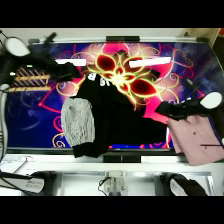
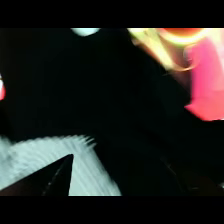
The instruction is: Fold the shirts.
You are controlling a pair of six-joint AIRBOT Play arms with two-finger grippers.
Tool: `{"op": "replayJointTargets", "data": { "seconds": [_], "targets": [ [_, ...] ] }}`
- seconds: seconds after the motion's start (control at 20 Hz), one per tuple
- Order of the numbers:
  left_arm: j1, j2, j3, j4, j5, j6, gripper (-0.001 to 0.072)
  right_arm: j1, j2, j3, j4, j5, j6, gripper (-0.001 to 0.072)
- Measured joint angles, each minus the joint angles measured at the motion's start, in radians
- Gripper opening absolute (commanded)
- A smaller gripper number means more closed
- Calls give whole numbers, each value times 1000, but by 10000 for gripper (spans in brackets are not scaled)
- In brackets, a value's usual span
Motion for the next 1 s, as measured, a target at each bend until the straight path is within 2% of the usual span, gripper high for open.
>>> {"op": "replayJointTargets", "data": {
  "seconds": [0.15, 0.2, 0.25, 0.35, 0.55, 0.6, 0.7, 0.75, 1.0],
  "targets": [
    [100, 93, -110, 129, -108, 17, 618, 16, 8, 42, 1, -3, -10, 600],
    [121, 134, -189, 139, -124, 27, 618, 35, 8, 48, 1, -2, -13, 675],
    [136, 175, -286, 143, -122, 34, 618, 61, 8, 53, 1, -2, -17, 675],
    [150, 253, -499, 108, -82, 47, 618, 120, -1, 59, 1, -3, -24, 674],
    [136, 351, -916, -41, 95, 97, 615, 220, -39, 64, 0, -9, -27, 674],
    [127, 361, -982, -79, 142, 110, 576, 235, -50, 64, 0, -9, -21, 675],
    [109, 374, -1079, -122, 217, 126, 106, 254, -72, 64, 1, -8, -13, 674],
    [102, 377, -1100, -137, 249, 133, 44, 259, -80, 64, 2, -4, -13, 674],
    [87, 403, -1027, -201, 307, 213, 42, 271, -100, 64, 5, 7, -6, 674]
  ]
}}
